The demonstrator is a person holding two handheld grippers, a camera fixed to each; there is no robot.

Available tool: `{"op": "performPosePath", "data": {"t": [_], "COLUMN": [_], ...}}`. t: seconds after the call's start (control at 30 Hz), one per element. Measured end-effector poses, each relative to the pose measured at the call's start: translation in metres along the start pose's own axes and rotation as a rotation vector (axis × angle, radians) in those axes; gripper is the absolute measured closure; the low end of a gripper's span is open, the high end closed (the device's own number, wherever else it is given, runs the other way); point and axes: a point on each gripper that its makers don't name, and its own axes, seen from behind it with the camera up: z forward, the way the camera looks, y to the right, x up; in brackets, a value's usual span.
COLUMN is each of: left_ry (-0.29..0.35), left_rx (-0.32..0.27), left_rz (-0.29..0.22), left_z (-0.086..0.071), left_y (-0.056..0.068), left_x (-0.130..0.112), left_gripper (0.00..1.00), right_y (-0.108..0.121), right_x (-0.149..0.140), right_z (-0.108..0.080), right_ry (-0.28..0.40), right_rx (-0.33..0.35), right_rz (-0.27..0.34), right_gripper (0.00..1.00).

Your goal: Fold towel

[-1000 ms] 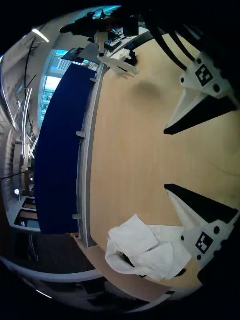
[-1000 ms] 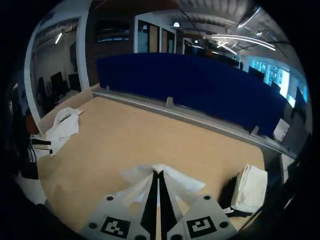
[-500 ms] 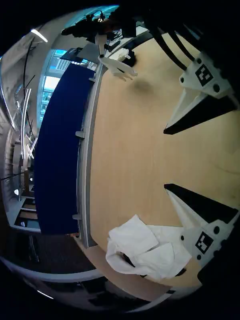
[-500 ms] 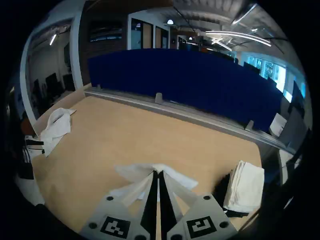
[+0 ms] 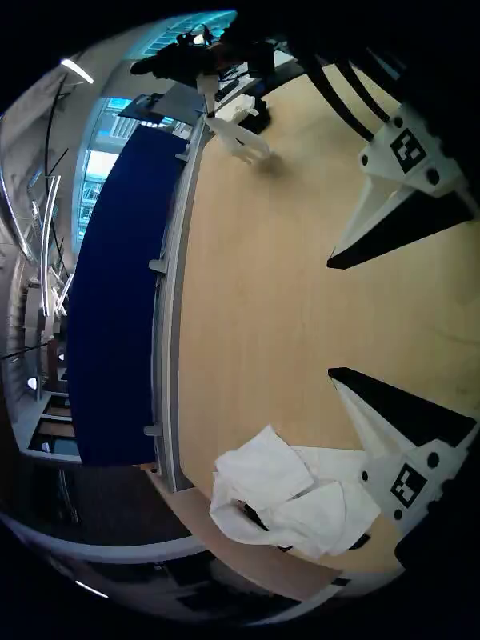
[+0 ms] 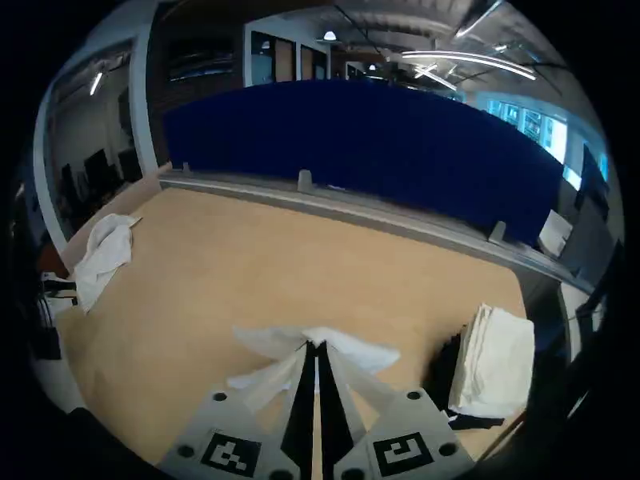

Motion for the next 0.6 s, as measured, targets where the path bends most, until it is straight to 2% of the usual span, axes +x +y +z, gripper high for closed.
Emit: {"op": "performPosePath", "data": {"t": [0.23, 0.6], "left_ry": [-0.003, -0.011], "left_rx": [-0.004, -0.013], "left_rz": [0.003, 0.020], "left_z": [0.002, 0.006], "left_y": [0.002, 0.010], "left_x": [-0.001, -0.002], "left_gripper": [0.09, 0.09], "right_y": [0.017, 0.040], "right_x": [-0.044, -0.129], "right_z": [-0.011, -0.027], "right_ry": [-0.039, -0.133], "right_rx": [-0.028, -0.099], "right_rz": [0.060, 0.162], "right_gripper": [0.98, 0.98]}}
